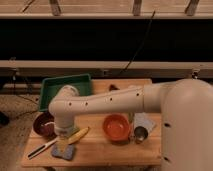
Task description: Place sponge in red bowl
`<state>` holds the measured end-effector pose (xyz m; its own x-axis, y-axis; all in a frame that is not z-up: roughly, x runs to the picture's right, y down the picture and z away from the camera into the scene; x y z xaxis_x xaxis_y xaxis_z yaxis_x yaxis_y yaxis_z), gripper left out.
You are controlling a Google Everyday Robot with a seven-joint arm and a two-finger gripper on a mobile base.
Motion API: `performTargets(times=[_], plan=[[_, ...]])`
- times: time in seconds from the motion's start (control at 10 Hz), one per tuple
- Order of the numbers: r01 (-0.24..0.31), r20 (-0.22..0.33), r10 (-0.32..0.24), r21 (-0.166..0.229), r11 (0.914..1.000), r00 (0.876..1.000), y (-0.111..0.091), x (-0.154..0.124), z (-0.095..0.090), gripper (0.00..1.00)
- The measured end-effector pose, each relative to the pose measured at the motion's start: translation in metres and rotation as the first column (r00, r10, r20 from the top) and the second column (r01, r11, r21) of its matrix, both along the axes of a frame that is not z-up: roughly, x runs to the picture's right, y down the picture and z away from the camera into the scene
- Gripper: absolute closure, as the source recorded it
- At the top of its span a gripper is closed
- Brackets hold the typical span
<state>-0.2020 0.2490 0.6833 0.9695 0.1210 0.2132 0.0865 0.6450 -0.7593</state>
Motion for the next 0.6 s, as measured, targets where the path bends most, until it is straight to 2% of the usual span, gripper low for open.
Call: performTargets(times=[0.6], plan=[[-0.018,-0.013,0.017,-0.06,0.9981,1.0,0.025,0.0,0.01,0.23]])
